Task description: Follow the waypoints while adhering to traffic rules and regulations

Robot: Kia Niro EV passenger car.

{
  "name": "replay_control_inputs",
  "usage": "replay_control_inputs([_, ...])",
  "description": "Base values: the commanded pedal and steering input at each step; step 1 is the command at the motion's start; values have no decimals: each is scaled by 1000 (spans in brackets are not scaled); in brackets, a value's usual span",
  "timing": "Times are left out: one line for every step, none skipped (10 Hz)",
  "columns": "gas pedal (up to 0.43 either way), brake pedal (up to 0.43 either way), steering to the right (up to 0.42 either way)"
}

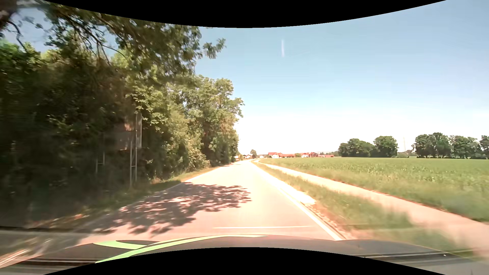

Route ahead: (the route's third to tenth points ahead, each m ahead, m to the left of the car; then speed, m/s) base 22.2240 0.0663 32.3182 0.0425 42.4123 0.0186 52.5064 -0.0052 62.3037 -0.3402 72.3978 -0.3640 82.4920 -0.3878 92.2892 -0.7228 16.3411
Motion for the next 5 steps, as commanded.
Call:
replay_control_inputs([87,0,0])
replay_control_inputs([87,0,0])
replay_control_inputs([87,0,-1])
replay_control_inputs([87,0,-1])
replay_control_inputs([87,0,-2])
